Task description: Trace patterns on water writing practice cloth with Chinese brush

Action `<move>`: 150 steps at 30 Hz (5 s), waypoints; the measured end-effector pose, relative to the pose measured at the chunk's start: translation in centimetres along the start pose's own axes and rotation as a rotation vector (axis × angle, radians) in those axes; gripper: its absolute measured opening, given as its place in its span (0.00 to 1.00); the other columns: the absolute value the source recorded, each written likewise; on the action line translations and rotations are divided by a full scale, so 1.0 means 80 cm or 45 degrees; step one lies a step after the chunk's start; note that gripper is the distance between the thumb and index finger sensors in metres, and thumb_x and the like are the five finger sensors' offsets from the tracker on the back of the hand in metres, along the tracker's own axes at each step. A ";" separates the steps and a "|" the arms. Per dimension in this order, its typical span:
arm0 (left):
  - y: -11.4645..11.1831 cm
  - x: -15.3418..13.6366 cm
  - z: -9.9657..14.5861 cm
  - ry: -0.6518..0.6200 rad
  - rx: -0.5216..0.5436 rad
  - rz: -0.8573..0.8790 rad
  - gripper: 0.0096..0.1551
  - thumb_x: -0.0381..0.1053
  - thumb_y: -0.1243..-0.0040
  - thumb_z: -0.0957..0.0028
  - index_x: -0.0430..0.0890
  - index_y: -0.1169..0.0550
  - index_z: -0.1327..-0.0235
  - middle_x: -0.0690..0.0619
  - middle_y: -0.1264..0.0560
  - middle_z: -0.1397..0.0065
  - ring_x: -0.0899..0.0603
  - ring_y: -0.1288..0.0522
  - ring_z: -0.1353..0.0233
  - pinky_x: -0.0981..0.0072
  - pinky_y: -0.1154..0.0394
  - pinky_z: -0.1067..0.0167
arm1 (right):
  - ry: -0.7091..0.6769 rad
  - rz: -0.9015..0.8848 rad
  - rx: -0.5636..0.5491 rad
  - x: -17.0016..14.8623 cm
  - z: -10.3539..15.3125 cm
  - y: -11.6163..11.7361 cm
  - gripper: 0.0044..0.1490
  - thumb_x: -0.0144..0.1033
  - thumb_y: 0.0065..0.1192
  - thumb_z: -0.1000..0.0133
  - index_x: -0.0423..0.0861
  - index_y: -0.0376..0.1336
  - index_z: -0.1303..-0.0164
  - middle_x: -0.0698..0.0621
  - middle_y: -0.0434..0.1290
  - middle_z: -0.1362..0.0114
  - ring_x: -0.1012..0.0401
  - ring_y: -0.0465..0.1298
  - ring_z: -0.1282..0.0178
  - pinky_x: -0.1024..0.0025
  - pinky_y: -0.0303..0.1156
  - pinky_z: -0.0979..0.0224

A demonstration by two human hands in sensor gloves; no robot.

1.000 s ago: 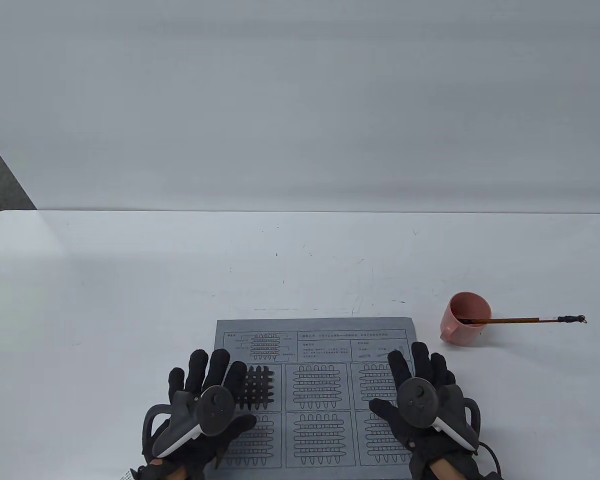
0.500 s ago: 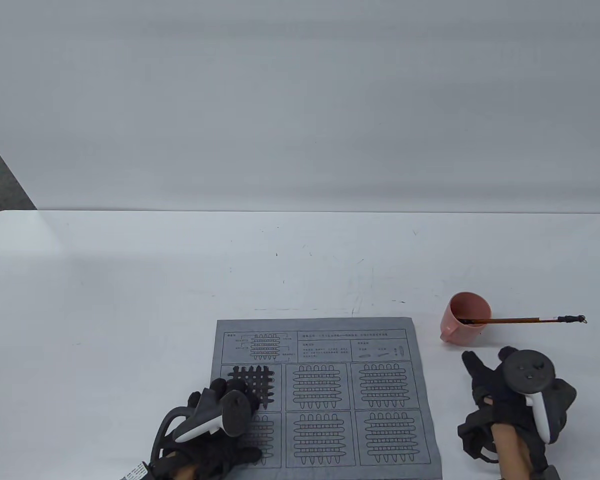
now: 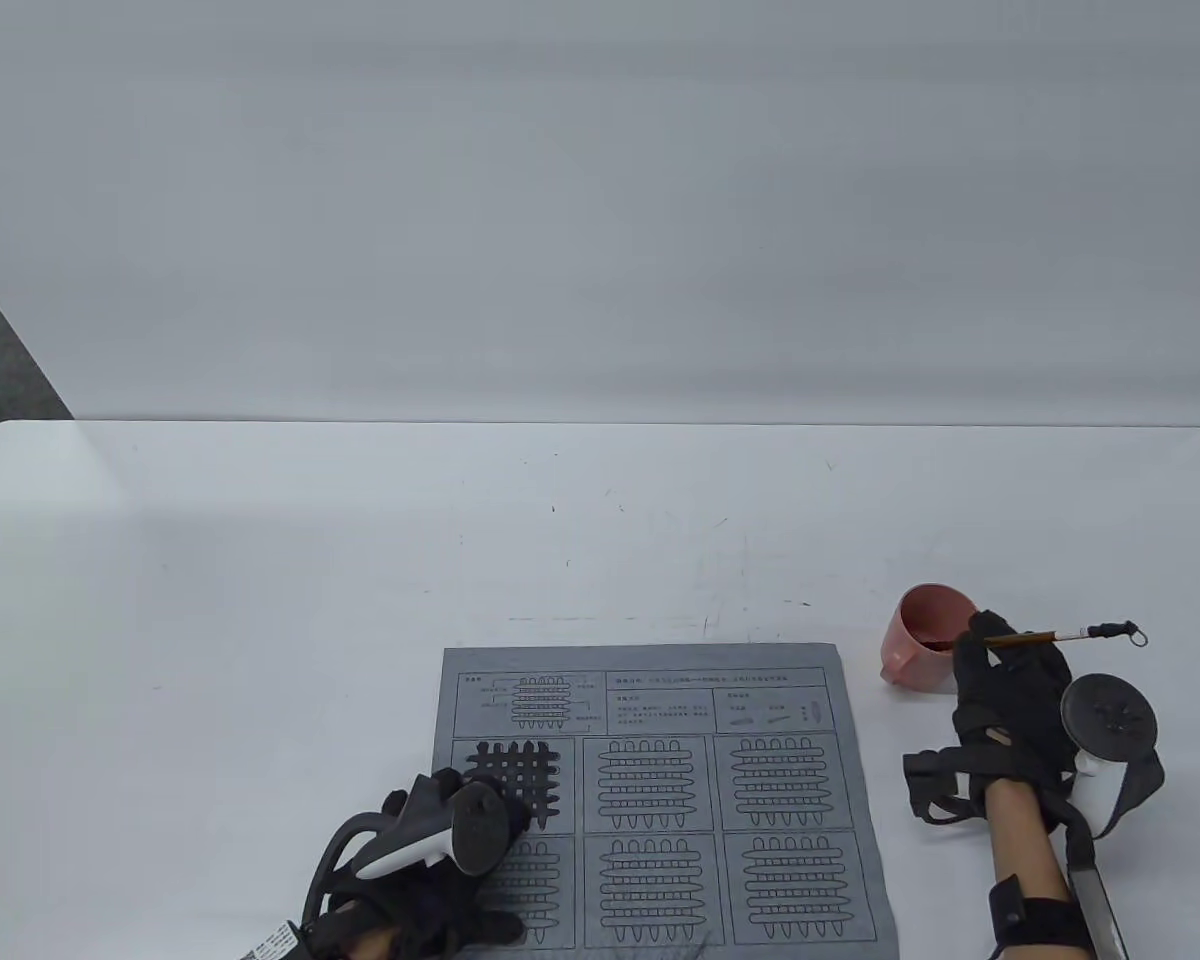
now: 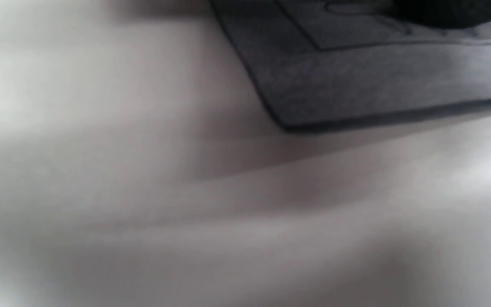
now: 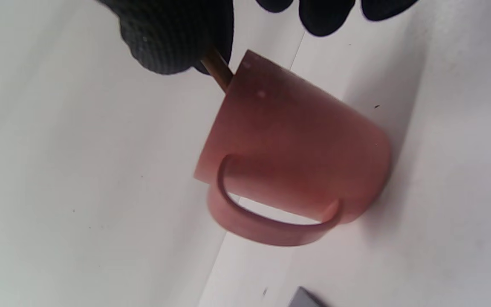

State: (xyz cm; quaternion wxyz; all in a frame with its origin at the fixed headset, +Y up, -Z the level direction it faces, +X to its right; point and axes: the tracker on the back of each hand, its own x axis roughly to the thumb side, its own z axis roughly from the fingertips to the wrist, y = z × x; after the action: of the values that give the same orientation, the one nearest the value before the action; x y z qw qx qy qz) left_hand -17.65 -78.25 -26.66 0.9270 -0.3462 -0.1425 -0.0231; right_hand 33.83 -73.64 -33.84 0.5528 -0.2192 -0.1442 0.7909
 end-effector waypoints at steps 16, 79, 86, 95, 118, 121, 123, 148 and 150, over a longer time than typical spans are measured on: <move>-0.005 -0.001 -0.001 -0.040 -0.030 0.062 0.65 0.76 0.46 0.63 0.70 0.73 0.30 0.58 0.82 0.23 0.38 0.84 0.20 0.28 0.74 0.27 | -0.193 -0.393 -0.141 0.024 0.020 -0.076 0.20 0.36 0.61 0.40 0.46 0.67 0.39 0.38 0.75 0.31 0.40 0.79 0.37 0.37 0.71 0.36; -0.013 0.011 0.000 -0.022 -0.107 0.007 0.64 0.77 0.49 0.62 0.70 0.76 0.33 0.59 0.85 0.25 0.39 0.86 0.22 0.28 0.74 0.27 | -0.806 0.073 0.764 0.109 0.169 0.194 0.20 0.27 0.72 0.47 0.39 0.69 0.46 0.39 0.80 0.39 0.45 0.87 0.46 0.44 0.81 0.44; -0.014 0.012 0.000 -0.017 -0.117 0.007 0.64 0.77 0.49 0.62 0.70 0.77 0.34 0.59 0.86 0.26 0.39 0.87 0.22 0.28 0.75 0.27 | -0.761 0.098 0.738 0.086 0.162 0.192 0.20 0.26 0.72 0.47 0.39 0.69 0.46 0.39 0.80 0.39 0.45 0.87 0.46 0.44 0.80 0.44; -0.014 0.012 0.001 -0.013 -0.120 0.003 0.64 0.77 0.50 0.63 0.70 0.77 0.35 0.59 0.86 0.26 0.39 0.87 0.22 0.28 0.75 0.27 | -0.748 0.138 0.735 0.085 0.162 0.193 0.20 0.27 0.72 0.47 0.39 0.69 0.46 0.39 0.80 0.38 0.45 0.86 0.46 0.44 0.80 0.44; -0.015 0.012 0.002 -0.014 -0.124 0.003 0.64 0.77 0.50 0.62 0.70 0.77 0.35 0.59 0.86 0.26 0.39 0.87 0.22 0.28 0.75 0.28 | -0.700 0.194 0.727 0.074 0.158 0.178 0.20 0.28 0.66 0.45 0.40 0.66 0.43 0.39 0.77 0.36 0.43 0.83 0.44 0.41 0.75 0.41; -0.015 0.012 0.002 -0.015 -0.124 0.006 0.64 0.77 0.50 0.62 0.70 0.78 0.35 0.59 0.86 0.27 0.39 0.87 0.22 0.28 0.75 0.28 | -0.689 0.193 0.716 0.073 0.156 0.175 0.20 0.28 0.65 0.44 0.41 0.66 0.43 0.39 0.77 0.36 0.43 0.83 0.44 0.41 0.75 0.41; -0.015 0.012 0.002 -0.015 -0.125 0.006 0.64 0.77 0.50 0.62 0.70 0.78 0.35 0.59 0.86 0.27 0.39 0.87 0.22 0.28 0.75 0.28 | -0.682 0.196 0.710 0.072 0.155 0.174 0.20 0.28 0.65 0.44 0.41 0.66 0.43 0.39 0.77 0.36 0.43 0.83 0.44 0.41 0.75 0.41; -0.016 0.012 0.002 -0.017 -0.125 0.008 0.64 0.77 0.50 0.62 0.70 0.78 0.35 0.59 0.86 0.27 0.39 0.87 0.23 0.28 0.75 0.28 | -0.675 0.251 0.663 0.069 0.143 0.153 0.20 0.30 0.61 0.44 0.41 0.65 0.43 0.40 0.76 0.36 0.43 0.82 0.44 0.40 0.73 0.40; -0.016 0.012 0.002 -0.017 -0.125 0.008 0.64 0.77 0.50 0.62 0.70 0.77 0.35 0.59 0.86 0.27 0.39 0.87 0.23 0.28 0.75 0.28 | -0.673 0.255 0.659 0.069 0.142 0.152 0.20 0.31 0.61 0.44 0.41 0.65 0.43 0.40 0.76 0.36 0.43 0.82 0.44 0.39 0.73 0.40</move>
State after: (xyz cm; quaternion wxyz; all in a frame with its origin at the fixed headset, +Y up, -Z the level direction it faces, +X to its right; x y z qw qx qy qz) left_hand -16.96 -79.08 -25.46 0.9079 -0.3920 -0.1463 -0.0250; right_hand 16.61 -72.53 -30.76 0.4537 0.1261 -0.0553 0.8804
